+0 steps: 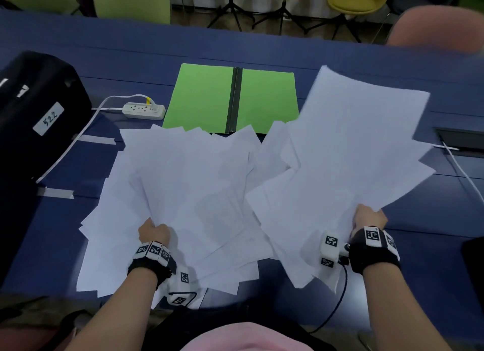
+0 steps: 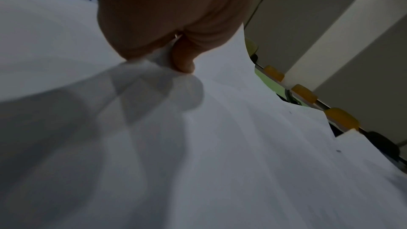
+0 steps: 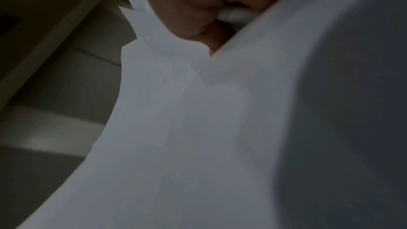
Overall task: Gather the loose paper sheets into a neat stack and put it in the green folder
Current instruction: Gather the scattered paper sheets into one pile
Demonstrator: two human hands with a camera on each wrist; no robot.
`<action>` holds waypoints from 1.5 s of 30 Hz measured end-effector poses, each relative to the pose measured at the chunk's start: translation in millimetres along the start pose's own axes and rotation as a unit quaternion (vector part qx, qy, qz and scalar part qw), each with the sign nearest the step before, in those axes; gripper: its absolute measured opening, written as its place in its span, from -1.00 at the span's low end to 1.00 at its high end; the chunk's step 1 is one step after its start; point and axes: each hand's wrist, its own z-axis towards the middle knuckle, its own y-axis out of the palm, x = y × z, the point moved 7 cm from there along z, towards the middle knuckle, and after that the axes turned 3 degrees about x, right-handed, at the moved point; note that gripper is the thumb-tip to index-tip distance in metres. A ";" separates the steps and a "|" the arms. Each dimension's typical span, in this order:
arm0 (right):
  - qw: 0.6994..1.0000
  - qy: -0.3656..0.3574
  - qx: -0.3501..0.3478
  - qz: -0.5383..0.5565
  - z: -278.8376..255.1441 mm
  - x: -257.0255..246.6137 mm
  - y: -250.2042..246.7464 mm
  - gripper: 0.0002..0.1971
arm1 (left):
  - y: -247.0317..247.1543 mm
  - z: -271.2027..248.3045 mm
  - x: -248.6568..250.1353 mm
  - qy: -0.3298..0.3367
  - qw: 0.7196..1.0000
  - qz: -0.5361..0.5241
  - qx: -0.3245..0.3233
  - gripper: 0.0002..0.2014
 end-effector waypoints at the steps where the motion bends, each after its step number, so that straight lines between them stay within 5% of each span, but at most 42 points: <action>1: 0.999 0.001 -0.001 -0.039 0.2 4.2 8.3 -0.67 | 3.9 -3.0 2.7 0.010 1.000 -0.001 -0.021 -0.55; 6: 0.986 -0.056 -0.096 -0.126 -31.5 24.6 56.3 -0.74 | 29.8 -7.0 -2.8 0.010 0.986 0.011 -0.168 -0.74; 10: 0.947 -0.108 -0.164 -0.256 -56.9 45.3 79.7 -0.73 | 42.4 -5.0 -10.7 -0.021 0.959 0.037 -0.280 -0.90; 13: 0.909 -0.110 -0.204 -0.346 -63.9 65.7 85.8 -0.69 | 40.4 -5.5 -9.5 -0.087 0.940 -0.024 -0.329 -0.52; 16: 0.897 -0.101 -0.203 -0.380 -78.7 80.7 95.0 -0.64 | 44.1 -8.8 -4.3 -0.126 0.940 -0.042 -0.315 -0.15; 18: 0.878 -0.095 -0.241 -0.402 -95.9 97.9 114.4 -0.60 | 46.1 -18.3 11.3 -0.085 0.950 0.018 -0.300 -0.04; 22: 0.876 -0.102 -0.231 -0.410 -104.2 105.4 129.6 -0.47 | 47.4 -25.2 30.7 -0.010 0.950 0.162 -0.267 -0.12; 26: 0.927 -0.063 -0.042 -0.366 -60.1 74.3 82.3 -0.35 | 47.1 -14.6 19.5 -0.008 0.948 0.191 -0.254 -0.24; 28: 0.932 -0.021 -0.011 -0.362 -43.6 69.7 62.6 -0.26 | 45.9 -15.6 19.6 -0.007 0.952 0.185 -0.243 -0.33; 32: 0.946 0.005 -0.067 -0.316 -26.4 63.9 68.2 -0.22 | 47.5 -14.1 18.4 -0.013 0.950 0.194 -0.244 -0.61; 34: 0.947 0.001 -0.093 -0.307 -26.8 59.5 78.6 -0.31 | 44.1 -17.8 19.5 -0.014 0.954 0.176 -0.244 -0.56; 39: 0.930 -0.036 -0.101 -0.352 -26.2 59.5 94.4 -0.57 | 45.6 -13.3 14.4 -0.072 0.952 0.098 -0.280 -0.38; 42: 0.905 -0.016 -0.115 -0.409 -24.6 69.2 83.7 -0.64 | 46.8 -4.0 15.8 -0.101 0.955 0.035 -0.275 -0.68; 45: 0.878 0.004 -0.141 -0.457 -28.4 80.2 70.2 -0.60 | 51.4 -3.9 22.1 -0.087 0.958 0.014 -0.272 -0.58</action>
